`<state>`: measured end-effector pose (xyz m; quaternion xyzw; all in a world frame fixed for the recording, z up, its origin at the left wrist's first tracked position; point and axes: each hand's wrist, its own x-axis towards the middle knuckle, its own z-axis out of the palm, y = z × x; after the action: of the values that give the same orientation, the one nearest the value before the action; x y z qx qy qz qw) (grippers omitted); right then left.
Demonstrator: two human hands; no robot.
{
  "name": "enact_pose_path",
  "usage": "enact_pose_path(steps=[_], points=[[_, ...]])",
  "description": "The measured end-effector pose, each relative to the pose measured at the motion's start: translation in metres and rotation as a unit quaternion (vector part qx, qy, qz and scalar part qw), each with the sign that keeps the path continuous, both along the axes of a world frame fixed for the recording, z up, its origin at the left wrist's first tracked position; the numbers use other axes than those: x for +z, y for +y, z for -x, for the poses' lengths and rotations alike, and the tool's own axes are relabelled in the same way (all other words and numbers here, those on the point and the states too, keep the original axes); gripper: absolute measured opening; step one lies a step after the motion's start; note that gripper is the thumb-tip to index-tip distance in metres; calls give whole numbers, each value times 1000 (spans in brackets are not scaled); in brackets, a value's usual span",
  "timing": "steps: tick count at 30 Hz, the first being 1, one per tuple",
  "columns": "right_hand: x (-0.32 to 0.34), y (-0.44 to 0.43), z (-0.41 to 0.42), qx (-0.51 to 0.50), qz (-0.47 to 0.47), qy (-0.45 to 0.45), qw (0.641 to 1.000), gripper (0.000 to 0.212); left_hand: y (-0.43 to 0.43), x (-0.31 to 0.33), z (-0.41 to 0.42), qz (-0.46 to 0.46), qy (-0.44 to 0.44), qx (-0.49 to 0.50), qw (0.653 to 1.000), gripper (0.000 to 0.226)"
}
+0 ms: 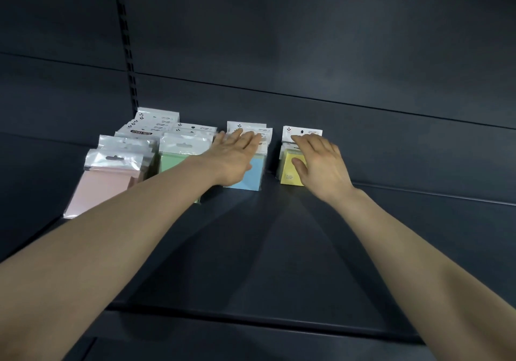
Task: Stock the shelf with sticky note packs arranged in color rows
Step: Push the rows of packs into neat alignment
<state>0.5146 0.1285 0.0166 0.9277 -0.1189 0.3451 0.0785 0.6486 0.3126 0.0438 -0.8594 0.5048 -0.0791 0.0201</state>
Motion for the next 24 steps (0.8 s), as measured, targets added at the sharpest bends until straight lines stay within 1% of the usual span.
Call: enact_pose_path(steps=[2, 4, 6, 9, 11, 13, 15, 18, 21, 24], points=[[-1, 0, 1, 4, 5, -2, 1000, 45, 2, 3, 0, 21, -5, -5, 1000, 74], [0, -1, 2, 7, 8, -8, 1000, 45, 3, 6, -1, 29, -33, -17, 999, 80], [1, 0, 3, 6, 6, -10, 1000, 44, 5, 8, -1, 30, -62, -23, 997, 83], [1, 0, 3, 7, 9, -13, 1000, 43, 8, 10, -1, 30, -84, -20, 996, 85], [2, 0, 4, 5, 12, -13, 1000, 43, 10, 12, 0, 44, -83, -20, 995, 84], [3, 0, 6, 1, 13, -19, 1000, 42, 10, 13, 1, 83, -84, -22, 993, 83], [5, 2, 6, -1, 10, -29, 1000, 40, 10, 11, 1, 124, -106, -25, 986, 80], [6, 7, 6, 11, 12, -45, 999, 37, 10, 5, 2, 165, -116, 0, 979, 64], [8, 15, 1, 34, 23, -44, 998, 33, 9, 3, 2, 150, -92, 6, 984, 54], [13, 22, -9, 49, 19, -18, 998, 34, 7, 0, 0, 95, -91, -22, 991, 60]])
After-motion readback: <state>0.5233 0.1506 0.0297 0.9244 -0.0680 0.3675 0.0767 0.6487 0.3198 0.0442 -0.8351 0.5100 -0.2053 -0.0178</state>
